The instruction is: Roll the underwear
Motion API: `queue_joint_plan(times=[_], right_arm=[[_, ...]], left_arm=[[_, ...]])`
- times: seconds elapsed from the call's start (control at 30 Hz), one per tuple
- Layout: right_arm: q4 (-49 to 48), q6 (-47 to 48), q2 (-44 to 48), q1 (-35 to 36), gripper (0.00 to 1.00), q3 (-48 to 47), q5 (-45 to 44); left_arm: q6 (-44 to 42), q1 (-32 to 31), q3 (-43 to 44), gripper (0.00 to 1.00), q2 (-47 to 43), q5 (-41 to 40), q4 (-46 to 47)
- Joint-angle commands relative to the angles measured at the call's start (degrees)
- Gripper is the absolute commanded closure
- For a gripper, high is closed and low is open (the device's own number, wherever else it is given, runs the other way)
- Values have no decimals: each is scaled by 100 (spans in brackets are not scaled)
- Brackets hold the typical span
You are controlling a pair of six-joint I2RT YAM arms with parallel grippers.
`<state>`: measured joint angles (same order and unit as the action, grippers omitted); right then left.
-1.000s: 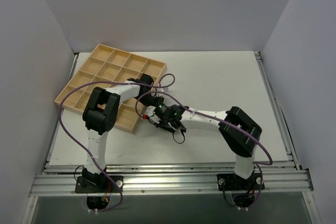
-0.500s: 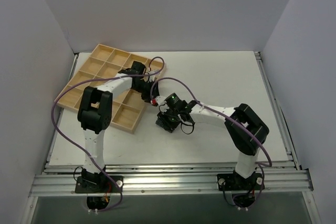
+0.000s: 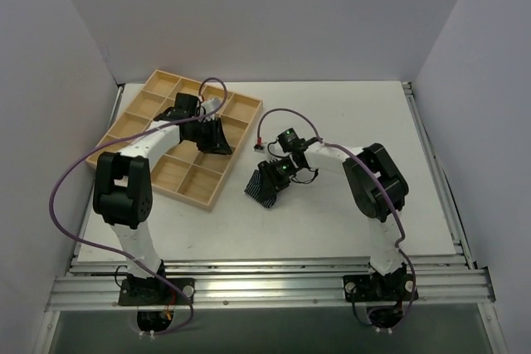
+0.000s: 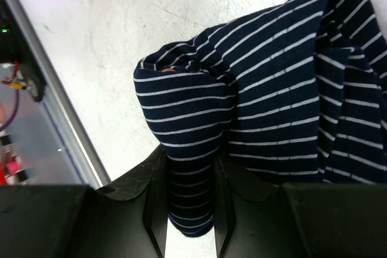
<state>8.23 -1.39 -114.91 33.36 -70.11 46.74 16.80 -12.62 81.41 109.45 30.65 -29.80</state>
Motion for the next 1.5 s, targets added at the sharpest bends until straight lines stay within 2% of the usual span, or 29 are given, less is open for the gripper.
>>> queue_joint_plan(times=[0.0,0.23,0.4,0.57,0.83,1.03,1.13,1.2,1.3,1.47], right_arm=[[908,367,-707,30,97,-161,-34],[1154,367,-1059,-119,96,-433,19],[1225,332,-1139,-251,92,-434,107],[1348,385,-1270,-269,88,-565,177],[1286,376,-1271,-278,87,-539,221],[1225,324,-1183,-278,85,-530,99],[1006,183,-1007,-278,80,-460,-103],[717,-97,-753,-278,77,-303,-279],[278,-484,-314,-287,72,-4,-700],[-330,-889,477,-269,69,480,-1175]], left_arm=[[-325,-91,-282,67,-441,204,449],[-941,-415,-740,66,-583,354,45],[-1327,-750,-819,62,-513,362,-158],[-1311,-1005,-907,61,-416,617,219],[-1381,-1251,-609,60,85,582,45],[-1320,-1339,-731,60,173,460,-7],[-1162,-1322,-723,81,305,161,-192],[-1030,-1313,-731,90,393,116,-167],[-880,-1313,-758,97,437,11,-131],[-748,-1330,-679,98,603,-42,-175]])
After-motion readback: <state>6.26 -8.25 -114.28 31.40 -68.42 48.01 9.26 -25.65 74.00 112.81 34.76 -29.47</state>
